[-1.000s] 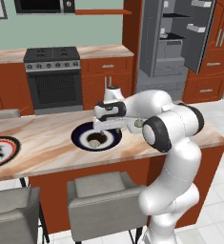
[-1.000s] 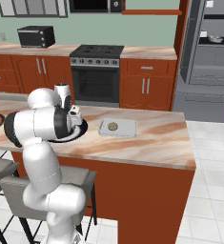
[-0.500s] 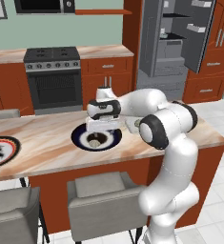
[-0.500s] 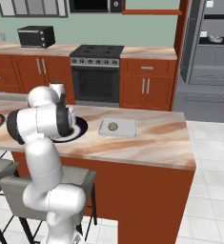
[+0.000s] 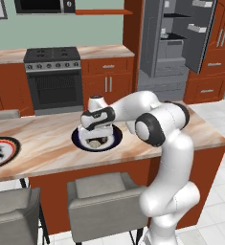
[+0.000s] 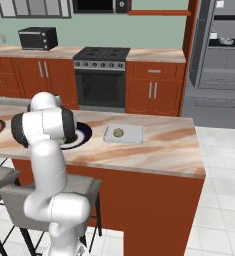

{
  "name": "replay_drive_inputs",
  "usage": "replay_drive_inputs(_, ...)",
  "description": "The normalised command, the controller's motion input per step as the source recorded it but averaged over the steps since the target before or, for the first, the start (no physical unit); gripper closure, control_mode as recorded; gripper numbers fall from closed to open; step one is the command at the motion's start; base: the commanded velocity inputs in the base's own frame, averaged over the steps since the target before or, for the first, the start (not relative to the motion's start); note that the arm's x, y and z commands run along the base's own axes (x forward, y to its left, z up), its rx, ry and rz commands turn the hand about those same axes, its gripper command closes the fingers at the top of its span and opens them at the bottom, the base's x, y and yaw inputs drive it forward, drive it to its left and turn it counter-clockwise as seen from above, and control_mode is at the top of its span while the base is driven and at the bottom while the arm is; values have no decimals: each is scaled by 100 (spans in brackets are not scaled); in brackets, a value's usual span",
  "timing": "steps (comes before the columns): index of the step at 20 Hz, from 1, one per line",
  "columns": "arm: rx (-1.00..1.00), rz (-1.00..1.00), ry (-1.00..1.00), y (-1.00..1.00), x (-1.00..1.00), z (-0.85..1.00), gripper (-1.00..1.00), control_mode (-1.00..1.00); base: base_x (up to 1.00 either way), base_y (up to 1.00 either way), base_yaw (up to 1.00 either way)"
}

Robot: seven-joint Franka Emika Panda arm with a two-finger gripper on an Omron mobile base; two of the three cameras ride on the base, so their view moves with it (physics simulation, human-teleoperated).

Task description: Place two dumplings into each of the tupperware containers and then place the containers in the fridge.

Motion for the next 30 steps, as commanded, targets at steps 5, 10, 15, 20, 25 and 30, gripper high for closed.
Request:
replay_drive_inputs(5, 0, 0, -10, 0, 18, -26, -100, -100, 0, 0, 0)
replay_drive_inputs(10, 0, -1, -2, 0, 5, -20, -100, -100, 0, 0, 0)
replay_drive_inputs(15, 0, 0, 0, 0, 0, -27, 100, -100, 0, 0, 0)
replay_drive_inputs(20, 0, 0, 0, -4, 0, -4, 100, -100, 0, 0, 0)
replay_drive_inputs(25, 1, 0, 0, -19, 11, 48, 100, -100, 0, 0, 0)
replay_drive_inputs(30, 5, 0, 0, -73, 22, 42, 100, -100, 0, 0, 0)
